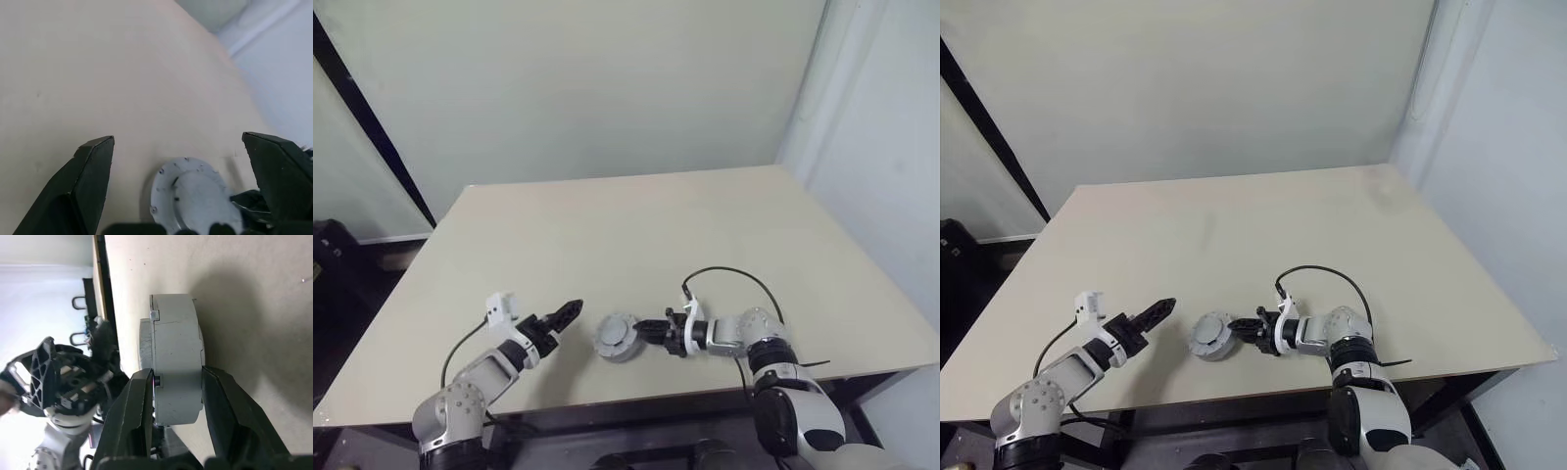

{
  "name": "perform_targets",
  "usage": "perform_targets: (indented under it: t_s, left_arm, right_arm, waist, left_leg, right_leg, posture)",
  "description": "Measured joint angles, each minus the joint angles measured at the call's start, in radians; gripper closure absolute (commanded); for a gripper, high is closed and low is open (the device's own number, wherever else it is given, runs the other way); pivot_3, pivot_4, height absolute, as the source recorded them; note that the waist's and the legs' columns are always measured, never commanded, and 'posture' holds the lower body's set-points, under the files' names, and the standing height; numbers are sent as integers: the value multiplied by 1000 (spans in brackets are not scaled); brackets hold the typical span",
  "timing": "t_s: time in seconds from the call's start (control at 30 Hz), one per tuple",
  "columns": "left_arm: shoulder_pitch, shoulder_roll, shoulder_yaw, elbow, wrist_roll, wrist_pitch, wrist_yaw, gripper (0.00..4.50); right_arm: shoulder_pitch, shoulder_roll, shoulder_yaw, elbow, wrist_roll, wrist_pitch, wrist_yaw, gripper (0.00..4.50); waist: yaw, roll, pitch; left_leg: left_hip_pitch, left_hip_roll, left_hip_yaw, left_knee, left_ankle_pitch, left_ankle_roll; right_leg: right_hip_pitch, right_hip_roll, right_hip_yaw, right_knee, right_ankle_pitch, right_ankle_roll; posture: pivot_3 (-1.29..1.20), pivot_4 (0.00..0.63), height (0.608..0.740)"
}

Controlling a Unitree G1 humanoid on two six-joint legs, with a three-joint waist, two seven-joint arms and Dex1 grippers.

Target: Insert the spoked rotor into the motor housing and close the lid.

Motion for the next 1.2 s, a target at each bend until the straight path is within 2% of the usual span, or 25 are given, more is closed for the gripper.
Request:
perform_targets:
  t_s: [0.37,0.57,0.87,1.07,1.2]
  left_arm:
    - [61,-67,61,-4,-256,125,83,0]
    - [75,-81,60,19,-300,134,103,0]
    - [34,-155,46,78,-381,142,133,0]
    - [29,-162,30,102,-418,151,138,0]
    - [42,-165,27,104,-445,156,142,1300]
  right_arm:
    - [40,47,-16,-112,87,83,10,3288]
    - [41,66,-22,-163,127,105,10,3289]
    - [50,80,-21,-205,147,131,5,3291]
    - [56,81,-20,-217,148,134,3,3291]
    - [60,81,-22,-220,152,136,-4,3294]
  waist:
    - [3,-3,2]
    - [3,-3,2]
    - [5,-4,2]
    - [4,-4,2]
    - [4,-4,2]
  left_leg:
    - [-2,0,0,0,-2,0]
    - [-2,0,-1,0,-2,0]
    - [-3,0,0,0,-2,0]
    - [-2,0,0,0,-3,0]
    - [-2,0,0,0,-4,0]
  right_leg:
    - [-1,0,0,-1,0,0]
    - [-1,0,0,-2,0,0]
    - [-1,0,0,-3,0,0]
    - [-1,0,0,-3,0,0]
    - [-1,0,0,-3,0,0]
  posture:
    - [0,0,740]
    - [0,0,740]
    - [0,0,740]
    - [0,0,740]
    - [0,0,740]
